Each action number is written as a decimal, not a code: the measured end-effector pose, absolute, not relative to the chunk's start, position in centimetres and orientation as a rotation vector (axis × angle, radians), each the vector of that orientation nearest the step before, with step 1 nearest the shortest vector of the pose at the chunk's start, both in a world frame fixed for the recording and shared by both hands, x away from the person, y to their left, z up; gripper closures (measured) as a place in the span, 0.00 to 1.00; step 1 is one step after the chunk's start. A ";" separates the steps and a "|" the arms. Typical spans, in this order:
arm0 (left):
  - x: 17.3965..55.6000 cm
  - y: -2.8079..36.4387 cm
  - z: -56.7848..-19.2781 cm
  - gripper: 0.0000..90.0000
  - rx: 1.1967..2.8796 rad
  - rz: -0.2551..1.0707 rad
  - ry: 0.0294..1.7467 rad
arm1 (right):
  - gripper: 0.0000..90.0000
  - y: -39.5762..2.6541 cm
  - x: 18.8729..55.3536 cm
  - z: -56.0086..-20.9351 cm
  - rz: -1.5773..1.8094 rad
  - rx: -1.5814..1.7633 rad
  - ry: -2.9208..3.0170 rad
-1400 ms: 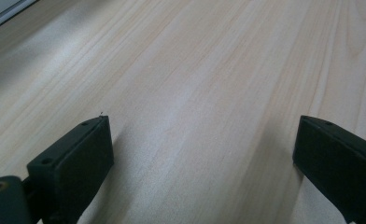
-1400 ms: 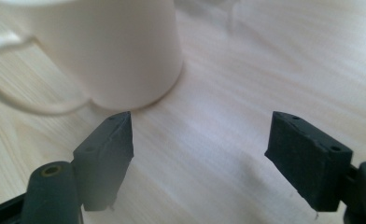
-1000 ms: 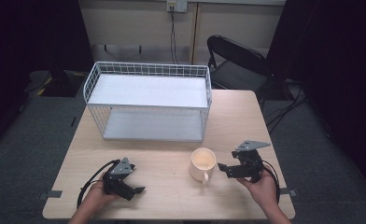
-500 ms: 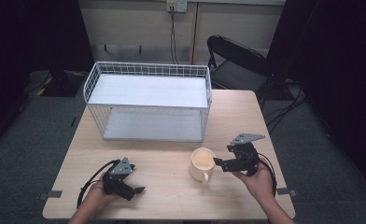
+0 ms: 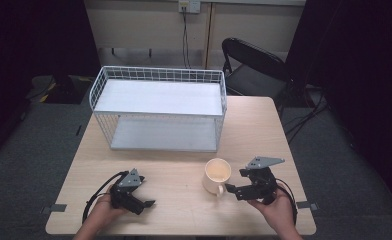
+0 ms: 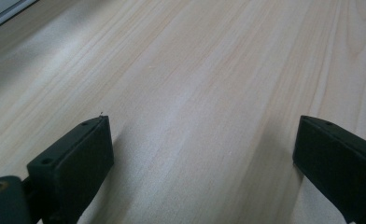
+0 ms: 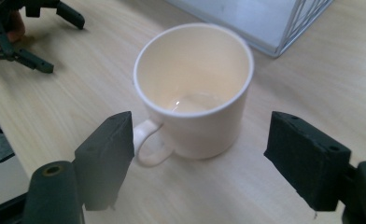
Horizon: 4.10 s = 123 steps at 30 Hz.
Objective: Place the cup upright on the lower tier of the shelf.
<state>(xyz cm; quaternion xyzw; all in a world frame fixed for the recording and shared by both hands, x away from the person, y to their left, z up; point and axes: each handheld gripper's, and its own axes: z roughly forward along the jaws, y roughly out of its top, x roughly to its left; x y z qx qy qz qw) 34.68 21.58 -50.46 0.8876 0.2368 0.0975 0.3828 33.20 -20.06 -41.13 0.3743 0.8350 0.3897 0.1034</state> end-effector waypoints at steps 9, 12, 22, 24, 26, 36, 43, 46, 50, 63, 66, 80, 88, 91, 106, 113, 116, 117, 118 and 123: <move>34.7 21.6 -50.5 0.05 2.263 0.249 0.604 | 0.19 -18.7 31.9 -43.1 1.123 1.123 2.453; 34.7 21.6 -50.5 0.05 2.264 0.249 0.605 | 0.17 -18.1 31.6 -43.7 1.110 1.126 2.453; 34.7 21.6 -50.5 0.05 2.263 0.249 0.604 | 0.23 -17.4 31.8 -45.3 1.072 1.145 2.437; 34.7 21.6 -50.5 0.05 2.263 0.249 0.604 | 0.26 -17.5 31.7 -45.3 1.072 1.138 2.435; 34.7 21.6 -50.5 0.05 2.264 0.249 0.604 | 0.29 -17.5 31.7 -45.3 1.077 1.136 2.434; 34.7 21.6 -50.5 0.05 2.263 0.249 0.604 | 0.45 -18.1 31.6 -45.2 1.106 1.135 2.445; 34.7 21.6 -50.5 0.05 2.263 0.249 0.604 | 0.62 -18.6 31.4 -45.1 1.105 1.135 2.426; 34.7 21.6 -50.5 0.05 2.263 0.249 0.604 | 0.70 -18.9 31.3 -45.0 1.101 1.143 2.413; 34.7 21.6 -50.5 0.05 2.263 0.249 0.604 | 0.86 -19.4 31.4 -45.0 1.104 1.158 2.400; 34.7 21.6 -50.5 0.05 2.263 0.249 0.604 | 0.89 -20.1 31.4 -44.4 1.116 1.076 2.350; 34.7 21.6 -50.5 0.05 2.264 0.249 0.605 | 0.90 -19.7 31.4 -43.9 1.137 1.044 2.335; 34.7 21.6 -50.5 0.05 2.264 0.250 0.605 | 0.84 -20.5 31.7 -45.0 1.109 1.119 2.335; 34.7 21.6 -50.5 0.05 2.263 0.249 0.604 | 0.68 -20.2 32.1 -45.1 1.084 1.162 2.298; 34.7 21.6 -50.5 0.05 2.264 0.249 0.605 | 0.67 -20.0 32.4 -45.3 1.075 1.178 2.309; 34.7 21.6 -50.5 0.05 2.263 0.249 0.606 | 0.89 -20.1 32.8 -45.2 1.069 1.103 2.317; 34.7 21.6 -50.5 0.05 2.264 0.250 0.605 | 0.89 -19.7 32.6 -44.7 1.095 1.053 2.324; 34.7 21.6 -50.5 0.05 2.263 0.249 0.604 | 0.89 -19.5 32.6 -44.7 1.100 1.040 2.322; 34.7 21.6 -50.5 0.05 2.263 0.250 0.605 | 0.89 -19.3 32.7 -44.5 1.107 1.031 2.320; 34.7 21.6 -50.5 0.05 2.263 0.249 0.604 | 0.89 -19.3 32.7 -44.5 1.107 1.031 2.320; 34.7 21.6 -50.5 0.05 2.264 0.250 0.605 | 0.89 -18.7 33.1 -44.2 1.130 1.015 2.308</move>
